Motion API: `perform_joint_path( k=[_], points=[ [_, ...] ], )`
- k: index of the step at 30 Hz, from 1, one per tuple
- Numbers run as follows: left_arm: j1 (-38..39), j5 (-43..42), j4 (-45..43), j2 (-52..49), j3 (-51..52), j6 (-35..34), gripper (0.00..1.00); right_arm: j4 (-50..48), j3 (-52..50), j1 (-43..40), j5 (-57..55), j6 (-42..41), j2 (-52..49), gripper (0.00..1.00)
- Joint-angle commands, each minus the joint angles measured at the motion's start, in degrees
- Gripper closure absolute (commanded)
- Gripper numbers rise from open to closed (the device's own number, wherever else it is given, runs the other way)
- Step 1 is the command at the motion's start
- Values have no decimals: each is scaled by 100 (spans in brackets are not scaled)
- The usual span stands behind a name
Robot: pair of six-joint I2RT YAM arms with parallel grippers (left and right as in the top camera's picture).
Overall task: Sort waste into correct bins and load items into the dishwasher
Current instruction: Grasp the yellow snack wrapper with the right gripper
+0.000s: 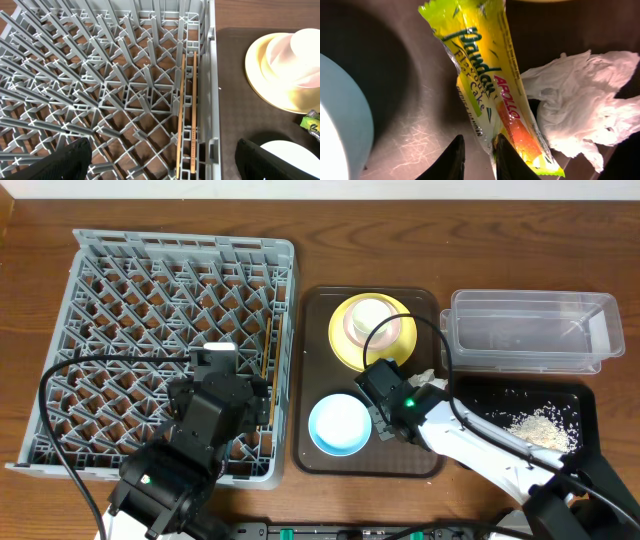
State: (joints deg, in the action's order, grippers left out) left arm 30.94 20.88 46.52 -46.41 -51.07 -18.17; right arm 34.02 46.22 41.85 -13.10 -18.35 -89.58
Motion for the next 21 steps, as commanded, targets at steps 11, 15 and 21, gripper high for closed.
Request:
perform_joint_path(
  k=[11, 15, 21],
  points=[
    [-2, -7, 17, 7, -33, -9, 7, -133, -61, -37, -103, 20, -122, 62],
    [-2, -7, 17, 7, -31, -9, 7, -214, -66, -37, -107, 22, -225, 62],
    [-2, -7, 17, 7, -33, -9, 8, -192, -70, -37, -105, 138, -498, 63]
  ],
)
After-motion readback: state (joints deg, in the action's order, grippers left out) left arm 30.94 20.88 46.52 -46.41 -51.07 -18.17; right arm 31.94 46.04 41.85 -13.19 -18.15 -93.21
